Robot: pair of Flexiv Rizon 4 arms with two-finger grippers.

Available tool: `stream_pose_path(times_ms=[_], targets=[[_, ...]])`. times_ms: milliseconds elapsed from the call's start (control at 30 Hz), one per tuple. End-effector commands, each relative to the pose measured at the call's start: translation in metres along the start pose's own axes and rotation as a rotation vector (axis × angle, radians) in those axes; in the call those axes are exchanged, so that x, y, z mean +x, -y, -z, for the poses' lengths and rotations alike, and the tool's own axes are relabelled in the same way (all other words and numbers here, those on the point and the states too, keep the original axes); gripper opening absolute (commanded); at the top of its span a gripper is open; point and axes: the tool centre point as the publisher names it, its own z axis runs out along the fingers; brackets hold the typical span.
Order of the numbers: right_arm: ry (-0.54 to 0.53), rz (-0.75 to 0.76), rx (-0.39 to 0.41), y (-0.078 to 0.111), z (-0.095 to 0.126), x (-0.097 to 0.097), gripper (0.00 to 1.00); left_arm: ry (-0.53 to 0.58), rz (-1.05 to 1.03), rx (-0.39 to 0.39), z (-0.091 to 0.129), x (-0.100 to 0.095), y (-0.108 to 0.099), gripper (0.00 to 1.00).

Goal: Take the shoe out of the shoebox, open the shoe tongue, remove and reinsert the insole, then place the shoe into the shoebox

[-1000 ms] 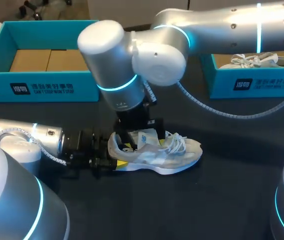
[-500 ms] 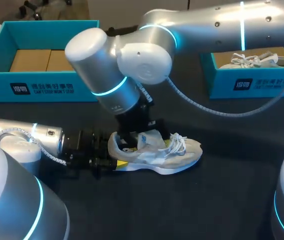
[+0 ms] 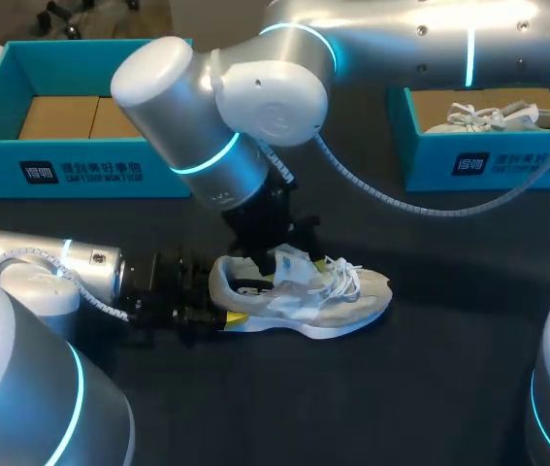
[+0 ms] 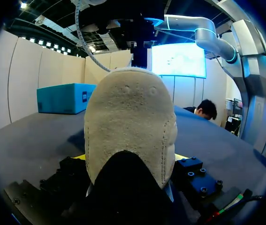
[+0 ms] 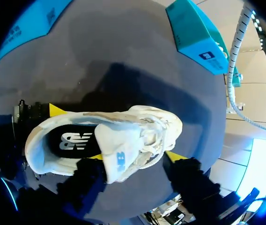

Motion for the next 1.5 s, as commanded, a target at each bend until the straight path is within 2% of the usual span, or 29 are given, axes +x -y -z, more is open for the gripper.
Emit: stream_pose_path(times_ms=[33, 267, 700, 867, 1100, 1200, 1500], targets=[[-0.016, -0.341, -0.016, 0.007, 0.001, -0.005, 0.02, 0.002, 0.000, 0.000, 0.000, 0.000, -0.001, 0.00], [-0.051, -0.329, -0.017, 0.005, -0.003, -0.012, 0.00, 0.002, 0.000, 0.000, 0.000, 0.000, -0.001, 0.00], [-0.124, -0.345, -0.045, 0.003, -0.017, -0.047, 0.00, 0.002, 0.000, 0.000, 0.000, 0.000, -0.001, 0.00], [-0.125, -0.352, -0.046, 0.002, -0.024, -0.053, 0.00, 0.002, 0.000, 0.000, 0.000, 0.000, -0.001, 0.00], [-0.131, -0.364, -0.041, 0.002, -0.040, -0.065, 0.00, 0.002, 0.000, 0.000, 0.000, 0.000, -0.001, 0.00], [-0.142, -0.368, -0.037, 0.001, -0.044, -0.063, 0.00, 0.002, 0.000, 0.000, 0.000, 0.000, -0.001, 0.00], [-0.176, -0.388, -0.012, 0.001, -0.075, -0.065, 0.00, 0.002, 0.000, 0.000, 0.000, 0.000, -0.001, 0.00]])
